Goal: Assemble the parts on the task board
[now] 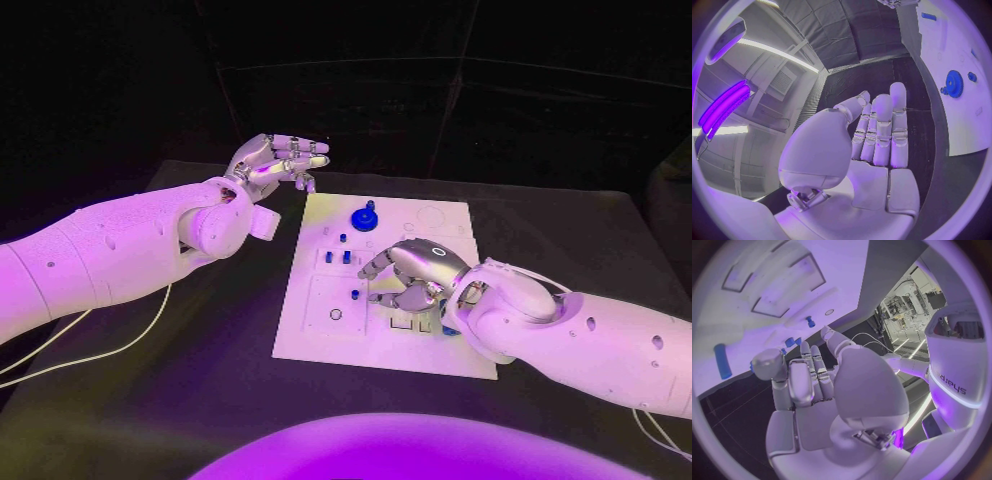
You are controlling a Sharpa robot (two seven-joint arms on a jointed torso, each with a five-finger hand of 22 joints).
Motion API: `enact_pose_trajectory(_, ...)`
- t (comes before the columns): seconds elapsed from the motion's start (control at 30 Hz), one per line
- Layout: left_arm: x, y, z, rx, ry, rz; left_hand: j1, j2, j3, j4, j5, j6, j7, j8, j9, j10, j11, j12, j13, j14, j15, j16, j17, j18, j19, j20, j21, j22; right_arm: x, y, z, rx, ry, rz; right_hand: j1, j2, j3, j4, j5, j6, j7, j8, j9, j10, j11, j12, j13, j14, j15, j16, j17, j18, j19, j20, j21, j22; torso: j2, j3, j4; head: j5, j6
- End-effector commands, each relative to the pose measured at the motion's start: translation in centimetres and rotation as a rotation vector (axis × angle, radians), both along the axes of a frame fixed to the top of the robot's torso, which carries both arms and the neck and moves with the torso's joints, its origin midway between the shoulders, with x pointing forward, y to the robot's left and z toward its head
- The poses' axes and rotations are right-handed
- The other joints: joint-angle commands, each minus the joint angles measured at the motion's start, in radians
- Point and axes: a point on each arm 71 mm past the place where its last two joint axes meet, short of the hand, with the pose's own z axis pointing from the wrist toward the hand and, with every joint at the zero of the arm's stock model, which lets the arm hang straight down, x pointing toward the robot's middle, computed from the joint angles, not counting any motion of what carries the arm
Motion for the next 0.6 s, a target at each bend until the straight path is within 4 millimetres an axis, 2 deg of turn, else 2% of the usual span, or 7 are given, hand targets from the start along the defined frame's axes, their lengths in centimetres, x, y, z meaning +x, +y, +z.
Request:
enact_pose_trajectory(0.03, 0.0, 0.0, 0.2, -0.011, -0.005, -0.009, 0.008, 0.001, -0.002, -0.006, 0.005, 0.002, 0.004, 0.008, -0.002, -0.008, 0.003, 0.005, -0.001, -0.006, -0.001, -0.004, -0.003, 0.007, -0.006, 0.000, -0.007, -0.002, 1.3, -1.6, 1.2, -0.001, 0.072, -0.087, -0.034, -0.008, -0.046, 0.016, -0.036, -0.016, -0.007, -0.005, -0.003, -0.014, -0.004, 0.002, -0.003, 0.019, -0.002, -0.003, -0.001, 0.017, -0.004, -0.004, -0.014, -0.013, 0.000, -0.0003, -0.0025, -0.007, 0.007)
enact_pose_trajectory(0.13, 0.0, 0.0, 0.2, -0.011, -0.005, -0.011, 0.008, 0.001, -0.003, -0.007, 0.004, 0.001, 0.005, 0.009, -0.002, -0.010, 0.004, 0.008, -0.002, -0.006, -0.001, -0.005, -0.006, 0.007, -0.006, 0.000, -0.008, -0.003, 2.6, -3.5, 2.5, -0.060, 0.079, -0.135, -0.040, -0.013, -0.120, 0.031, -0.051, -0.051, -0.020, -0.004, -0.002, -0.057, 0.001, 0.002, -0.003, 0.012, 0.001, -0.014, -0.021, 0.021, -0.018, -0.003, -0.034, -0.045, 0.000, -0.0014, 0.0001, -0.019, 0.016)
enact_pose_trajectory(0.27, 0.0, 0.0, 0.2, -0.012, -0.004, -0.012, 0.008, 0.001, -0.003, -0.007, 0.004, 0.001, 0.005, 0.009, -0.002, -0.010, 0.004, 0.008, -0.002, -0.006, -0.001, -0.005, -0.006, 0.007, -0.006, 0.000, -0.008, -0.003, 3.6, -5.0, 3.6, -0.117, 0.048, -0.167, -0.008, 0.001, -0.208, 0.046, -0.046, -0.059, -0.027, -0.002, -0.001, -0.086, 0.006, 0.019, -0.001, 0.010, 0.004, -0.014, -0.026, 0.022, -0.019, 0.002, -0.041, -0.055, -0.001, -0.0012, -0.0005, -0.026, 0.021)
enact_pose_trajectory(0.4, 0.0, -0.1, 0.2, -0.012, -0.004, -0.014, 0.008, 0.001, -0.003, -0.007, 0.004, 0.001, 0.005, 0.009, -0.002, -0.010, 0.004, 0.008, -0.002, -0.006, -0.001, -0.005, -0.006, 0.007, -0.006, 0.000, -0.008, -0.003, 4.1, -6.0, 4.0, -0.187, 0.017, -0.187, 0.023, 0.009, -0.255, 0.057, -0.047, -0.058, -0.039, -0.001, 0.000, -0.107, 0.008, 0.028, -0.003, 0.015, 0.007, -0.006, -0.018, 0.022, -0.015, 0.004, -0.042, -0.056, 0.001, -0.0014, 0.0018, -0.033, 0.025)
enact_pose_trajectory(0.6, 0.0, -0.1, 0.1, -0.012, -0.002, -0.015, 0.008, 0.001, -0.003, -0.007, 0.004, 0.001, 0.005, 0.009, -0.002, -0.010, 0.004, 0.008, -0.002, -0.006, -0.001, -0.005, -0.006, 0.007, -0.006, 0.000, -0.008, -0.003, 4.3, -6.6, 3.8, -0.265, 0.012, -0.191, 0.053, 0.021, -0.276, 0.064, -0.044, -0.046, -0.041, 0.001, 0.001, -0.114, 0.009, 0.040, -0.002, 0.016, 0.007, -0.004, -0.018, 0.022, -0.014, 0.005, -0.044, -0.058, 0.001, -0.0014, 0.0003, -0.035, 0.028)
